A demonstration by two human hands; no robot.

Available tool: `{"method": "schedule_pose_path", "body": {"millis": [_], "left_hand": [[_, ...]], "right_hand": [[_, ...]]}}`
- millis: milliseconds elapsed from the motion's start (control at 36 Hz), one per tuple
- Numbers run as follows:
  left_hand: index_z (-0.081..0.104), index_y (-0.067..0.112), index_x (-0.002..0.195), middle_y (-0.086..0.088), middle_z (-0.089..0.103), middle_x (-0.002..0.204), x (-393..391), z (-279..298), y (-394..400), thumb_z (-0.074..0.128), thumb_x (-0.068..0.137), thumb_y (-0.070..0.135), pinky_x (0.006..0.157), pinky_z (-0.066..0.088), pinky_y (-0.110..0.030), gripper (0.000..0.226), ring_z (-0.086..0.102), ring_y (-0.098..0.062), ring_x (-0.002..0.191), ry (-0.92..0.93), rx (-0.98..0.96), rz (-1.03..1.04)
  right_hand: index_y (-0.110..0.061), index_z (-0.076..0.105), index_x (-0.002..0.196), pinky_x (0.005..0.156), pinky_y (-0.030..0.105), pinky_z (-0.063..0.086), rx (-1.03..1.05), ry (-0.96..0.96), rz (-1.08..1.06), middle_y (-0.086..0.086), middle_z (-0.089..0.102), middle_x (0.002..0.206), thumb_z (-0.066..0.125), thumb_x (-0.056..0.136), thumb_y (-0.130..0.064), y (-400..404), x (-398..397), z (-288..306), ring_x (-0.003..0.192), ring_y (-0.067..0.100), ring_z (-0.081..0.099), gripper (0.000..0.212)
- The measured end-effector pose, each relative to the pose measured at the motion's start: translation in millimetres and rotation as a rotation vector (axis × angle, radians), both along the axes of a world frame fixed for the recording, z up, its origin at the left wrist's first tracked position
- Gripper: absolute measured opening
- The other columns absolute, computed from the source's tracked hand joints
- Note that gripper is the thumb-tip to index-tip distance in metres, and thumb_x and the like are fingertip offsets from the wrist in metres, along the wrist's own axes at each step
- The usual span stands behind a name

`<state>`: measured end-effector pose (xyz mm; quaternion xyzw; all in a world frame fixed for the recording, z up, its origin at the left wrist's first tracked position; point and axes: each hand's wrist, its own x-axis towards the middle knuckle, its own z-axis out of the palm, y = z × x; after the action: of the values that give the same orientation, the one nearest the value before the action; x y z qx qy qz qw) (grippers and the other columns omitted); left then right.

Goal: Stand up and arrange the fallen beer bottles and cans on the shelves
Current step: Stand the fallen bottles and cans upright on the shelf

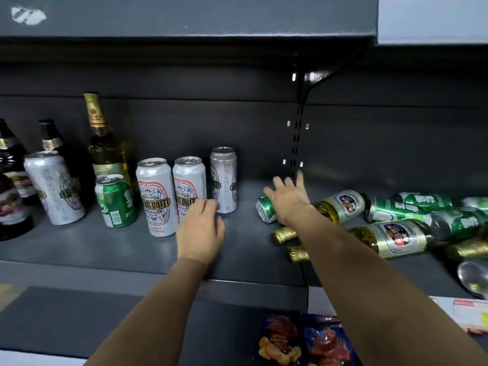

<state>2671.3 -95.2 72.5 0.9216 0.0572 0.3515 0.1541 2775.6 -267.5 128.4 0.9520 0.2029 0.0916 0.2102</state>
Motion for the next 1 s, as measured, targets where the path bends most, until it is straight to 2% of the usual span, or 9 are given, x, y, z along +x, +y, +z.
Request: {"method": "schedule_pose_path", "body": {"millis": [111, 250, 389, 500, 639, 722, 806, 889, 1000], "left_hand": [[0.053, 0.014, 0.120, -0.007, 0.050, 0.119, 17.6, -2.5, -19.3, 0.054, 0.090, 0.019, 0.081, 0.044, -0.037, 0.031, 0.050, -0.027, 0.111, 0.140, -0.019, -0.103], [0.037, 0.013, 0.142, -0.007, 0.043, 0.144, 45.5, -4.0, -40.0, 0.060, 0.090, 0.020, 0.108, 0.034, -0.034, 0.058, 0.040, -0.024, 0.133, 0.242, -0.227, -0.198], [0.025, 0.013, 0.148, -0.009, 0.049, 0.142, 71.4, -2.7, -55.7, 0.079, 0.075, 0.020, 0.104, 0.039, -0.035, 0.092, 0.046, -0.029, 0.130, 0.285, -0.601, -0.323], [0.017, 0.008, 0.151, -0.016, 0.053, 0.136, 85.7, -0.9, -57.9, 0.080, 0.073, 0.013, 0.099, 0.045, -0.042, 0.100, 0.052, -0.034, 0.122, 0.331, -0.729, -0.312], [0.036, 0.006, 0.141, -0.016, 0.059, 0.129, 96.4, -6.5, -63.6, 0.071, 0.081, 0.011, 0.094, 0.046, -0.038, 0.070, 0.055, -0.034, 0.119, 0.289, -0.665, -0.284], [0.047, 0.007, 0.124, -0.009, 0.062, 0.112, 97.5, -12.3, -65.0, 0.078, 0.076, 0.010, 0.081, 0.041, -0.026, 0.058, 0.059, -0.026, 0.104, 0.274, -0.755, -0.263], [0.047, 0.008, 0.123, -0.006, 0.057, 0.115, 98.0, -13.9, -63.6, 0.080, 0.074, 0.012, 0.089, 0.044, -0.031, 0.059, 0.057, -0.024, 0.106, 0.257, -0.746, -0.252], [0.045, 0.012, 0.112, -0.007, 0.052, 0.111, 89.1, -9.0, -67.5, 0.077, 0.075, 0.023, 0.087, 0.048, -0.043, 0.050, 0.054, -0.028, 0.105, 0.135, -0.635, -0.115], [0.043, 0.018, 0.089, -0.002, 0.054, 0.087, 71.4, 3.6, -81.5, 0.062, 0.085, 0.031, 0.066, 0.041, -0.037, 0.023, 0.053, -0.026, 0.082, -0.082, -0.440, -0.114]], "right_hand": [[-0.024, 0.032, 0.145, 0.115, 0.063, 0.003, -0.161, -0.054, -0.038, 0.013, 0.025, 0.145, 0.060, 0.090, -0.036, 9.7, -2.9, 11.9, 0.134, 0.038, 0.027, 0.063], [-0.019, 0.036, 0.147, 0.115, 0.060, 0.003, -0.444, -0.155, 0.089, 0.012, 0.034, 0.144, 0.040, 0.099, -0.041, 25.1, -5.4, 22.1, 0.135, 0.035, 0.028, 0.053], [-0.012, 0.036, 0.143, 0.115, 0.061, -0.008, -0.351, -0.137, 0.251, 0.002, 0.052, 0.130, 0.048, 0.096, -0.026, 34.6, 0.8, 15.9, 0.127, 0.029, 0.039, 0.050], [-0.013, 0.023, 0.148, 0.120, 0.049, 0.007, -0.201, -0.092, 0.350, 0.006, 0.038, 0.147, 0.061, 0.089, -0.033, 27.4, 6.3, 9.8, 0.141, 0.030, 0.024, 0.073], [-0.016, 0.007, 0.154, 0.120, 0.045, 0.005, 0.030, -0.066, 0.319, 0.007, 0.009, 0.160, 0.066, 0.083, -0.029, 15.4, 2.5, 9.7, 0.147, 0.029, 0.007, 0.094], [-0.015, 0.019, 0.150, 0.112, 0.040, 0.021, 0.190, -0.195, 0.222, 0.006, 0.029, 0.152, 0.062, 0.084, -0.024, 4.9, -3.0, 16.0, 0.138, 0.027, 0.026, 0.079], [-0.015, 0.036, 0.140, 0.100, 0.038, 0.030, 0.307, -0.271, -0.008, 0.007, 0.047, 0.137, 0.044, 0.093, -0.013, -18.4, -4.4, 20.9, 0.126, 0.028, 0.040, 0.047], [-0.016, 0.039, 0.138, 0.106, 0.043, 0.026, 0.205, -0.062, -0.256, 0.007, 0.045, 0.138, 0.044, 0.095, -0.015, -48.6, -4.2, 13.8, 0.129, 0.028, 0.037, 0.044], [-0.017, 0.025, 0.149, 0.114, 0.050, 0.018, 0.102, 0.127, -0.341, 0.008, 0.034, 0.147, 0.048, 0.095, -0.019, -78.2, -6.7, 6.5, 0.138, 0.031, 0.027, 0.058]]}}
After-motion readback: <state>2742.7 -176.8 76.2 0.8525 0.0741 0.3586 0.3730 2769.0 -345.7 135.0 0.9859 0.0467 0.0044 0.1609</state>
